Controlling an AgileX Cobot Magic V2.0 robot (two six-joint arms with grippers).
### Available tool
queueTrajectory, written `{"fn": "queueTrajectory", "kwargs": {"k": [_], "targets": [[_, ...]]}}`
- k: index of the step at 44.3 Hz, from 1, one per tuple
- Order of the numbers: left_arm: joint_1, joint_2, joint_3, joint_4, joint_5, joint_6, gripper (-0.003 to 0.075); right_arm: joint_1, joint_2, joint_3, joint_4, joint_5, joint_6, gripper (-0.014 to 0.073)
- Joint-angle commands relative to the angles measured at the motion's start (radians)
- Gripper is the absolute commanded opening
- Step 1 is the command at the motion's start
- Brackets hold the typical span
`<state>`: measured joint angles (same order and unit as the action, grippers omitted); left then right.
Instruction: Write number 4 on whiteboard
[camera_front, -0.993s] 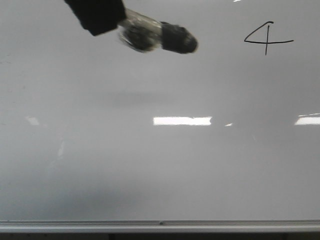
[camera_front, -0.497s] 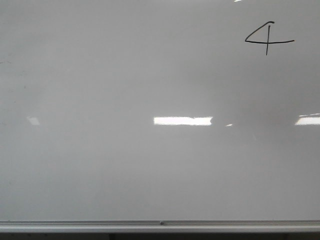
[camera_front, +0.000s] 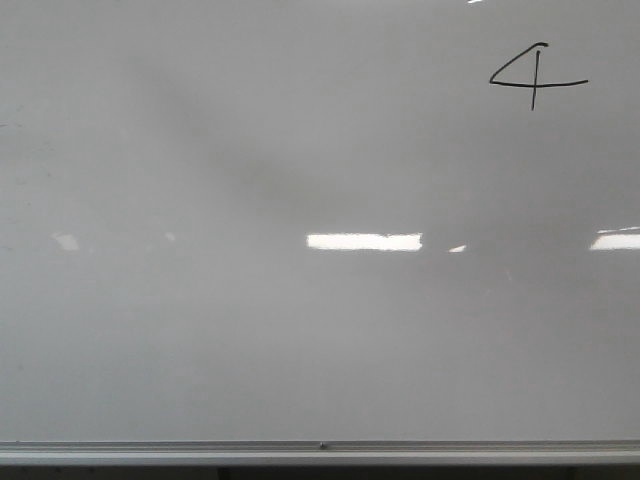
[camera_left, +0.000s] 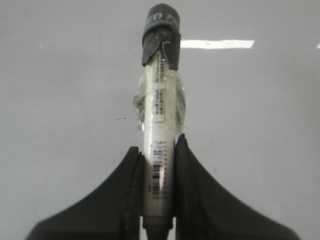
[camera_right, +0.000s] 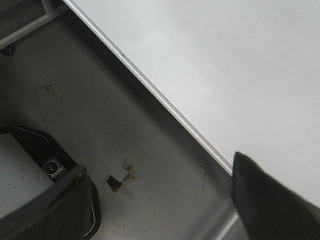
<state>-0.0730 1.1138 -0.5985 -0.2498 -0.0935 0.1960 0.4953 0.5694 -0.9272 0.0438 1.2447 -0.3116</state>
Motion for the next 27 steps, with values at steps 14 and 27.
{"fn": "queueTrajectory", "kwargs": {"k": [14, 27], "targets": [[-0.052, 0.234, -0.025, -0.015, -0.471, -0.009, -0.0002, 0.001, 0.005, -0.027, -0.009, -0.058, -0.002, 0.0594], [-0.069, 0.362, -0.027, 0.085, -0.617, -0.009, 0.0005, 0.001, 0.005, -0.027, -0.009, -0.076, -0.002, 0.0594]]}}
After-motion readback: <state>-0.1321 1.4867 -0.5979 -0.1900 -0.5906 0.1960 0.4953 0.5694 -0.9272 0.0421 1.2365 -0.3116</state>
